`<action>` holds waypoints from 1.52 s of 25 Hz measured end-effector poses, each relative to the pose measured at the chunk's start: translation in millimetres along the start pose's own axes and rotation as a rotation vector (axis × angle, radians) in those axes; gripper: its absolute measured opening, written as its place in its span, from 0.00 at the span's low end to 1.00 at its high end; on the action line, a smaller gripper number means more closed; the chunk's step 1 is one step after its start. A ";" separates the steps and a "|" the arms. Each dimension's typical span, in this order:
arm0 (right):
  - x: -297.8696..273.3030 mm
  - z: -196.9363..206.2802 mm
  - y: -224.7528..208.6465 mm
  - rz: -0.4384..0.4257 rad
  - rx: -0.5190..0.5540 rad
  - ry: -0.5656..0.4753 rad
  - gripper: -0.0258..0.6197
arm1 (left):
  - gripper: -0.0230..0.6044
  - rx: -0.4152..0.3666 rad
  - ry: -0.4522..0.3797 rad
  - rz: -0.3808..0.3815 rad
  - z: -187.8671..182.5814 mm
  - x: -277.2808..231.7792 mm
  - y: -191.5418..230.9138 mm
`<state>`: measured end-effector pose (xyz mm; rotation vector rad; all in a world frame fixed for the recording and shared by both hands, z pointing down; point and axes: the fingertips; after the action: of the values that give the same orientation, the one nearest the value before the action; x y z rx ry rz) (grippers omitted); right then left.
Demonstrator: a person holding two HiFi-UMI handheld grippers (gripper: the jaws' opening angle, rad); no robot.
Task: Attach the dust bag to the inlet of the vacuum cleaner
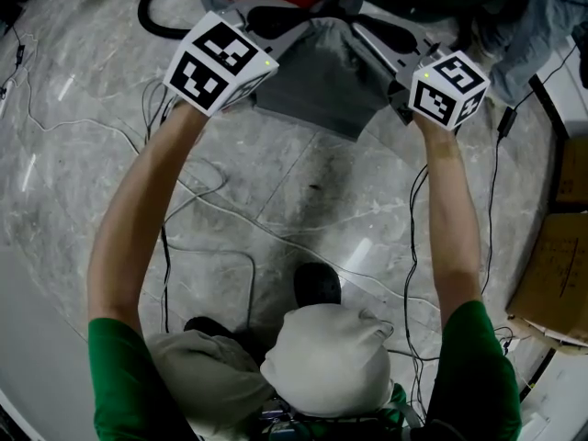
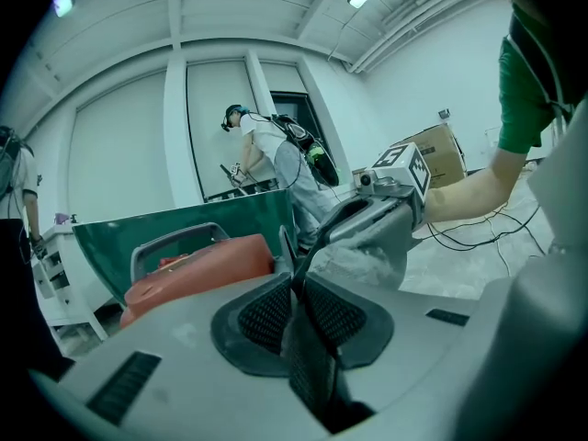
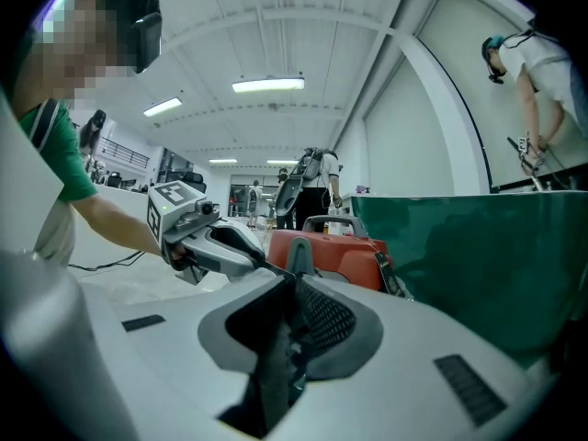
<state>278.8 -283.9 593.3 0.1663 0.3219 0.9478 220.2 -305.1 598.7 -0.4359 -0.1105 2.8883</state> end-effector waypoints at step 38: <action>53.9 -288.8 45.6 0.082 -0.103 0.151 0.05 | 0.04 0.392 -0.042 -0.055 -178.9 288.1 13.6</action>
<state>174.2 -213.8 324.0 0.0138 0.4064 1.0586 2.3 -245.9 345.2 -0.2928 0.4221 2.7697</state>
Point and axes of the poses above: the fingertips, and each gripper's own axes: x backward along the fingers, y to its left, z out of its underside, and after that the axes turned 12 degrees about x, right-handed
